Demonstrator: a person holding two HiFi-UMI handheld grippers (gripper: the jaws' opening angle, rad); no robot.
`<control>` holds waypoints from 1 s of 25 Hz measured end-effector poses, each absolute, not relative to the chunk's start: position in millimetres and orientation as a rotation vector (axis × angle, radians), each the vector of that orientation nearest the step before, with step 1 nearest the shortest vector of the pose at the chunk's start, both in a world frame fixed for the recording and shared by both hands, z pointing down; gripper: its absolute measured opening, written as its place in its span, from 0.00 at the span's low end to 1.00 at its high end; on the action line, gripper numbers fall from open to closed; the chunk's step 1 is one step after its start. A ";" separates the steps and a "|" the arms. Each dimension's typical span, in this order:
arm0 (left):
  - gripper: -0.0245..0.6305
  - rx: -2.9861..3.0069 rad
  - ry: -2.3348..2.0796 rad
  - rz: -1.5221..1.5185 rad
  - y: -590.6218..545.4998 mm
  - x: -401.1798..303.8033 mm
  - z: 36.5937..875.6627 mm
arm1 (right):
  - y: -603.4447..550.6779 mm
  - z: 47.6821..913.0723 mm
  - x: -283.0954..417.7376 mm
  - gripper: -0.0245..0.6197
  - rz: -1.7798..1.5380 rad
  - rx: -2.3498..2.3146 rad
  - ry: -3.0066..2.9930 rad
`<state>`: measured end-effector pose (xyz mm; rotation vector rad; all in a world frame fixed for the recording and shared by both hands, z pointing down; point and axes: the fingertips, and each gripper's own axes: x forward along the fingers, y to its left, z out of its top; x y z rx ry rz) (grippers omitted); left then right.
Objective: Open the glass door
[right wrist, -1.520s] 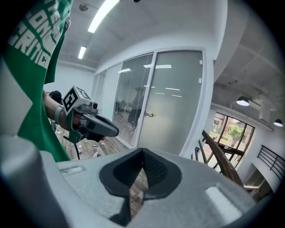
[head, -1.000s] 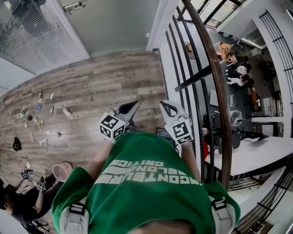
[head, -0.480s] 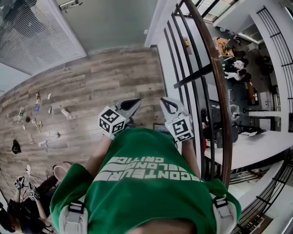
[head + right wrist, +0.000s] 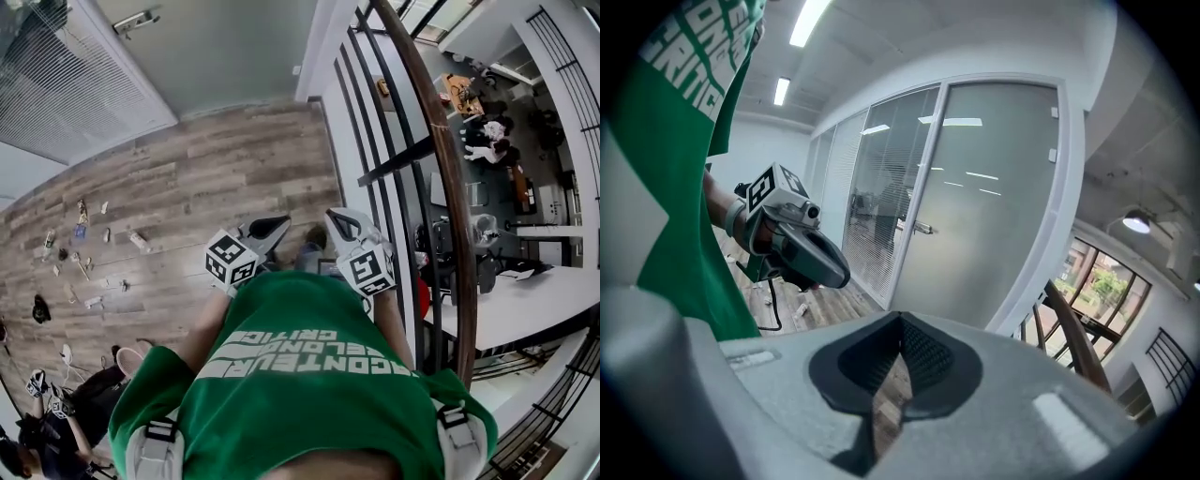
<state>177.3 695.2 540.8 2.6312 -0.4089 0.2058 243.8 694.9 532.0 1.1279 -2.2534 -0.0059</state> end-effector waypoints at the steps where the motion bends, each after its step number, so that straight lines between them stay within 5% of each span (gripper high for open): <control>1: 0.06 2.628 -0.417 0.205 693.0 182.8 540.7 | 692.0 532.4 249.8 0.03 -0.013 1.124 -2.254; 25: 0.06 2.710 -0.336 0.200 660.7 370.1 523.8 | 636.2 541.6 428.5 0.03 0.043 1.186 -2.312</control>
